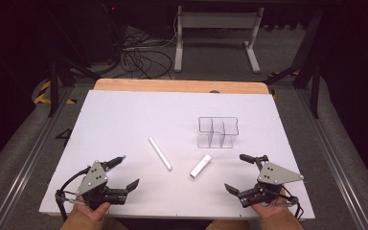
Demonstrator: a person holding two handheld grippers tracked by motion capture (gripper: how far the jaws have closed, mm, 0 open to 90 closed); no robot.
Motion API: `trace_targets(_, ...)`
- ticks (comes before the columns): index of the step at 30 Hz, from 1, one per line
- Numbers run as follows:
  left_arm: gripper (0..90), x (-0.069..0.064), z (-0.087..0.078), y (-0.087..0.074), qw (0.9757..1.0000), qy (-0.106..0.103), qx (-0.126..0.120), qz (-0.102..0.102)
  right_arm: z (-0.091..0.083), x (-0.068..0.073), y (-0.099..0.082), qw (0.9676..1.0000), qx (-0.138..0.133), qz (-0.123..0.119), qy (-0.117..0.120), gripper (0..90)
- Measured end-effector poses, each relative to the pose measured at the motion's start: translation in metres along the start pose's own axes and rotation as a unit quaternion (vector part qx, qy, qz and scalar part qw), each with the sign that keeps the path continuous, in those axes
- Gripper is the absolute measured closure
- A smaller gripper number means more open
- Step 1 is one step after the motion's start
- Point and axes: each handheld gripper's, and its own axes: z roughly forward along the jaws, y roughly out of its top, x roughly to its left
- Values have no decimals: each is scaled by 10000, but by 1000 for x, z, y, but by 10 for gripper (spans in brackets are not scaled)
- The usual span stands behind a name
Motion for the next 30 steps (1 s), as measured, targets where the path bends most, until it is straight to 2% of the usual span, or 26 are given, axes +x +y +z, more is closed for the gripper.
trace_targets(5,176,6,0,1,9994,-330,59,-50,0,0,0,10000,7,-1,11,0)
trace_targets(7,179,7,1,1,9992,-379,94,-47,-1,0,0,10000,-1,-1,14,0)
trace_targets(12,174,7,1,2,9995,-310,93,29,0,-1,-1,10000,25,5,38,0)
trace_targets(18,137,6,1,1,9997,-235,91,19,1,0,-1,10000,29,11,42,1)
trace_targets(23,130,7,1,1,9996,-268,99,-28,1,0,-1,10000,39,-5,53,1)
trace_targets(30,73,6,2,3,9995,-292,156,-21,1,0,-1,10000,46,1,71,2)
